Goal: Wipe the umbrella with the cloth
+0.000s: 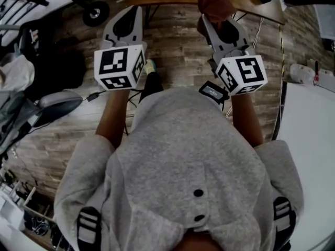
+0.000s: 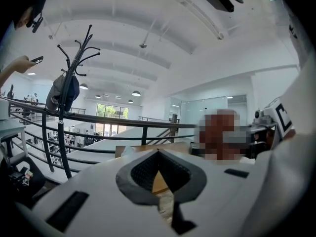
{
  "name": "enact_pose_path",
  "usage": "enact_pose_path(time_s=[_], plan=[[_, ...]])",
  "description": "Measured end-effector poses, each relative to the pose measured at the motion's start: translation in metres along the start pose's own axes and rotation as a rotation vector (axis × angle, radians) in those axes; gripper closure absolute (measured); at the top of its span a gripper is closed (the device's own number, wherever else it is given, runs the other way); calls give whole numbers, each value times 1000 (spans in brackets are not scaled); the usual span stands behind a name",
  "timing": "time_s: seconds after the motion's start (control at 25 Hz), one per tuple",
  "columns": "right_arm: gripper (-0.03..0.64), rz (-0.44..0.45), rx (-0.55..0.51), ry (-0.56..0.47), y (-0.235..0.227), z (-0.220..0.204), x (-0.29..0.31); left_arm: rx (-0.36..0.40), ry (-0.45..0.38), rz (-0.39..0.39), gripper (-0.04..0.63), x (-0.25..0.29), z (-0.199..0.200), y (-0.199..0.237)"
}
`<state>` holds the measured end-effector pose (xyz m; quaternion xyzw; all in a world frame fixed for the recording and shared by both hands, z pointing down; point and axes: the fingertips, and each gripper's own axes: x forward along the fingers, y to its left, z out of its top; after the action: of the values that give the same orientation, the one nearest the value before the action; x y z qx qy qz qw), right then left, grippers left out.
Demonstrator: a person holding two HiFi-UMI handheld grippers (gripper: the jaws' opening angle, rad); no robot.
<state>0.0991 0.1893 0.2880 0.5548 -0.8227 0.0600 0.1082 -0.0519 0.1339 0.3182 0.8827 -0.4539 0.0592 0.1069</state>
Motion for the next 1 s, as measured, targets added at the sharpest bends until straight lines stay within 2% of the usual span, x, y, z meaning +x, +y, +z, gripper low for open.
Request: enact_pose_path(time_s=[0.68,1.0], plan=[[522,-33,-19,-36,-8,26,20,17,-8,-29,583,22,14,12],[522,-32,-22,-39,-6,39,61,6,7,-28,583,38,15,47]])
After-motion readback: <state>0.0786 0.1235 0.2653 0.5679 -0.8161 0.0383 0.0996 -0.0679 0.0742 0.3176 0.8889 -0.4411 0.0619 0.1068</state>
